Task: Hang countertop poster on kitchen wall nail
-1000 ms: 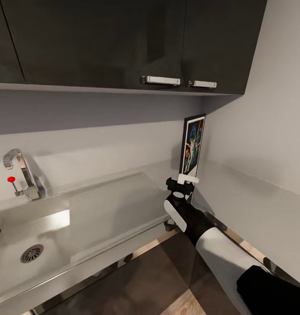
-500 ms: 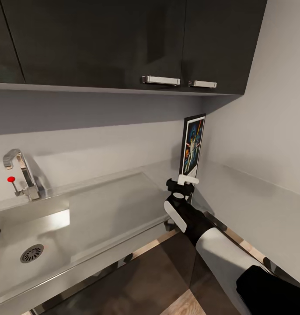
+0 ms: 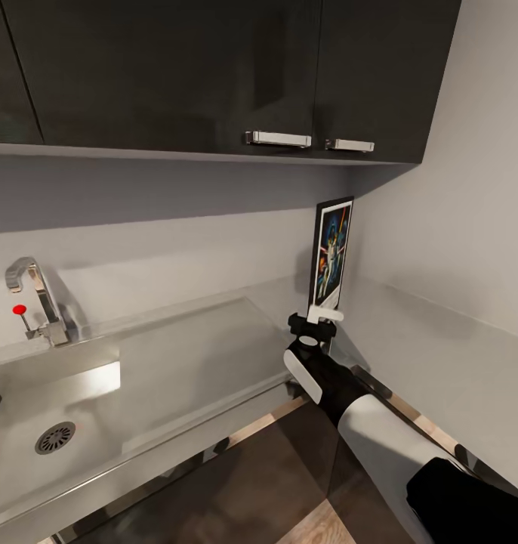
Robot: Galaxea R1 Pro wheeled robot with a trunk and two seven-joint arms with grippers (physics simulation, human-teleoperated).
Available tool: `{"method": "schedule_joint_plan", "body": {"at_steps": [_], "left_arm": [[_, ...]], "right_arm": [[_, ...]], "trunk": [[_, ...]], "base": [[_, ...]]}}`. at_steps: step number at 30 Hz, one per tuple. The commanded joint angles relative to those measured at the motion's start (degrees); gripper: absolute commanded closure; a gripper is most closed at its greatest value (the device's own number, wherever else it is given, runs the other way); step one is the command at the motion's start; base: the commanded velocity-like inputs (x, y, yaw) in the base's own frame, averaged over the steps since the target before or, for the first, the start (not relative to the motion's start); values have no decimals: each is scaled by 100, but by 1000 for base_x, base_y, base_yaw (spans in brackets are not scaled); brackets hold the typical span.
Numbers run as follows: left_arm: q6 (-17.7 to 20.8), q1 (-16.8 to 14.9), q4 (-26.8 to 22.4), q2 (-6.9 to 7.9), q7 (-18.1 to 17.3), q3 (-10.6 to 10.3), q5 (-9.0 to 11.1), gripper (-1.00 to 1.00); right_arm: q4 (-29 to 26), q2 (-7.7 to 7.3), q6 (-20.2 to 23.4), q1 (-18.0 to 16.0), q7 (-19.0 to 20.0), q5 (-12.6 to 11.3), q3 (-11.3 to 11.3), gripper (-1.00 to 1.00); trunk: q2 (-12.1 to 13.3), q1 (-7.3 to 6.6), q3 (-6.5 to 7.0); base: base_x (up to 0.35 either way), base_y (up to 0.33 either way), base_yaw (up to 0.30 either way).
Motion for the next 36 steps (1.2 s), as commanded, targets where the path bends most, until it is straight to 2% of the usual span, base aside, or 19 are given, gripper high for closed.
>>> {"method": "schedule_joint_plan", "body": {"at_steps": [1,36], "left_arm": [[-13,0,-8,-7,-2,28,-60,-100],[-13,3,-8,-7,-3,27,-60,-100]], "right_arm": [[12,-4,44,-6,-41,-14,30,-100],[94,-4,37,-9,-41,-12,51,-100]], "trunk": [[-3,0,-5],[-3,0,-5]], "base": [[0,0,0],[21,0,0]]}}
